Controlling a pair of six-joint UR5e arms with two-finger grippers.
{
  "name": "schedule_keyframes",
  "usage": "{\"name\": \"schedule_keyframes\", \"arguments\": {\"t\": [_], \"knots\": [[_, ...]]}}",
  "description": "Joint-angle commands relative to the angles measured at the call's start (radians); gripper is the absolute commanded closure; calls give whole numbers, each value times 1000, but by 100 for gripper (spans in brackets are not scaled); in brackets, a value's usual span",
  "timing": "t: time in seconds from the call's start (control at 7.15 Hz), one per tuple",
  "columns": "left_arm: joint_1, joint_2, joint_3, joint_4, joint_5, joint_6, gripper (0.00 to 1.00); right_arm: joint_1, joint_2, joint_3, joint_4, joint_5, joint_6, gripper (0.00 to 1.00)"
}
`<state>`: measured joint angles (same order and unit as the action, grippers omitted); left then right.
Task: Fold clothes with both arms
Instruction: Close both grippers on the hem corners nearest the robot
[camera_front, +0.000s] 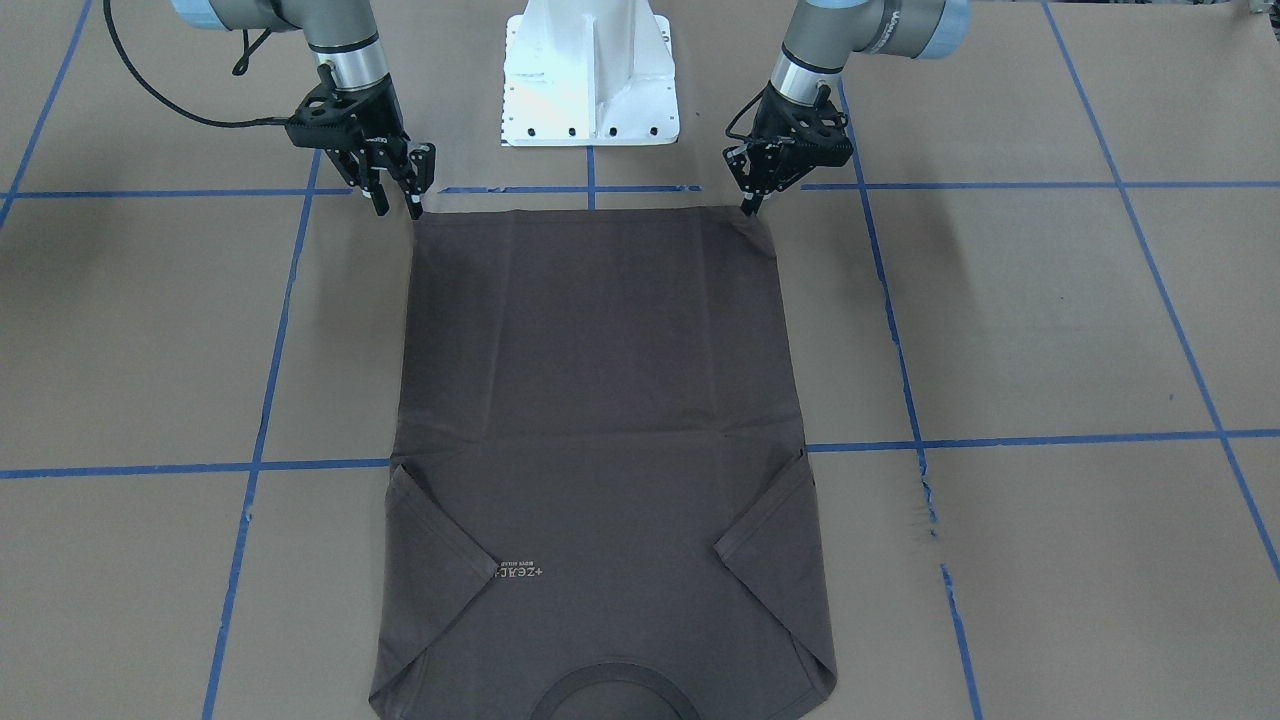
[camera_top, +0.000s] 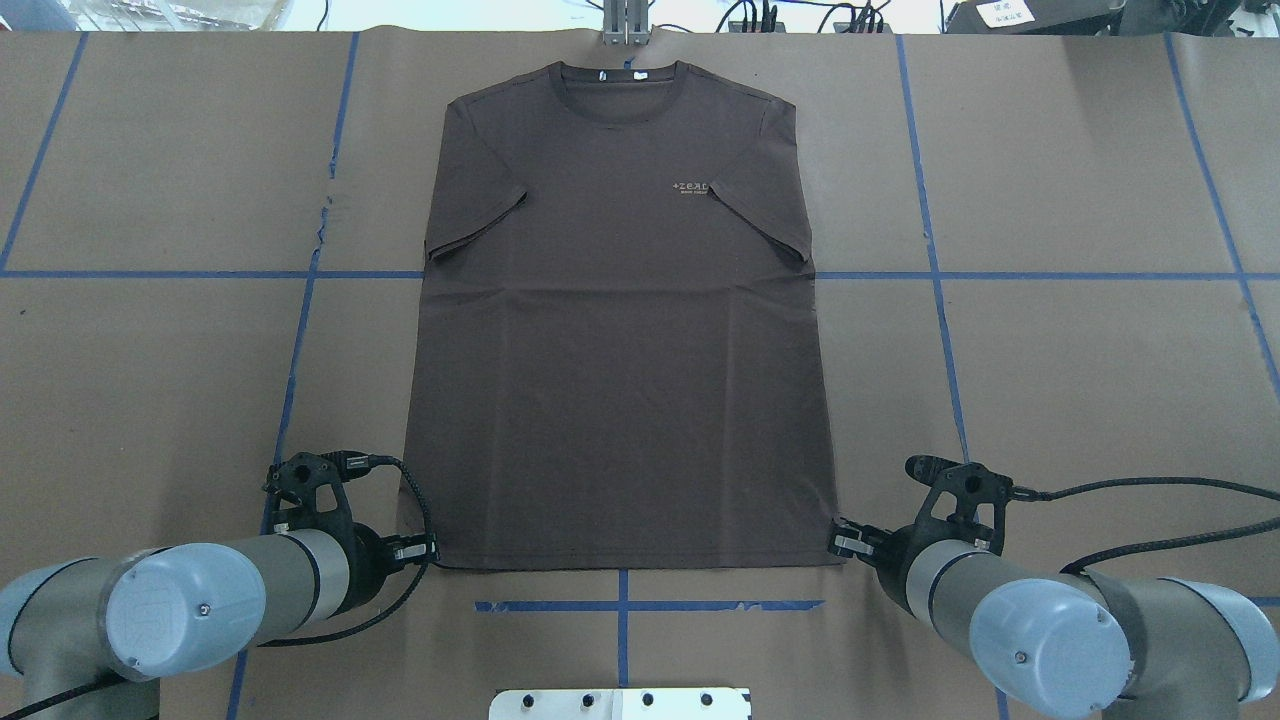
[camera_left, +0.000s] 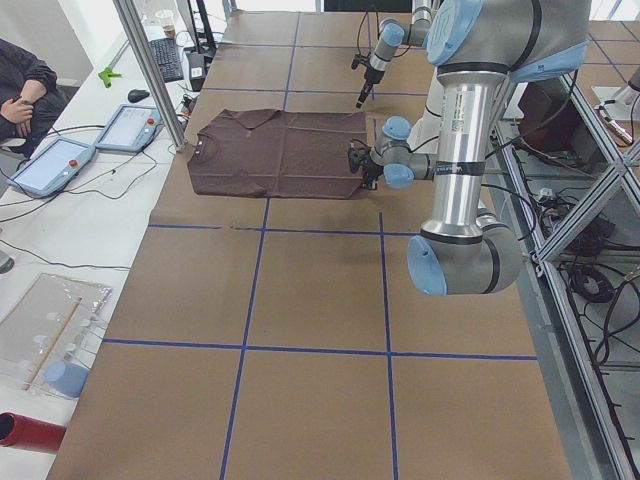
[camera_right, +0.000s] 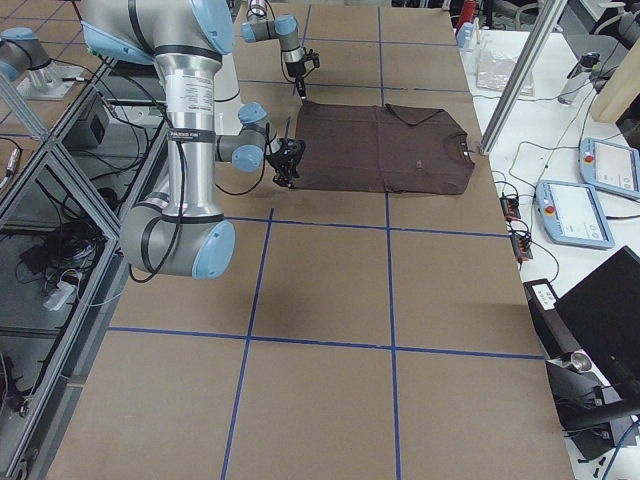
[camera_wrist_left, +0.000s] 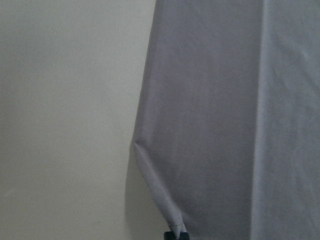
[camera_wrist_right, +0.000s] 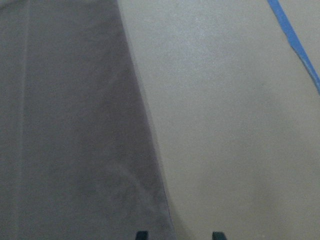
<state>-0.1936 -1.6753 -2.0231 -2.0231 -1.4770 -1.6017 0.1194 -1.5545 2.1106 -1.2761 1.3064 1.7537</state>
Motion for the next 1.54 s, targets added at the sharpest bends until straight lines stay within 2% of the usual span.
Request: {"name": "schedule_keyframes", "arguments": {"t": [0.0, 0.28, 0.98, 1.12, 1.26, 1.4], "knots": [[0, 0, -3, 0, 6, 0, 100, -23, 10, -24, 0, -35, 4, 49], [0, 0, -3, 0, 6, 0, 100, -37, 11, -38, 0, -38, 4, 49], [-3, 2, -11, 1, 6, 2, 100, -63, 62, -84, 0, -64, 6, 59], [-1, 2, -9, 0, 7, 2, 100, -63, 62, -84, 0, -64, 6, 88], [-1, 2, -9, 1, 6, 2, 100, -61, 62, -81, 0, -64, 4, 100], [-1, 0, -9, 0, 6, 3, 100, -58, 60, -81, 0, -67, 4, 100]]}}
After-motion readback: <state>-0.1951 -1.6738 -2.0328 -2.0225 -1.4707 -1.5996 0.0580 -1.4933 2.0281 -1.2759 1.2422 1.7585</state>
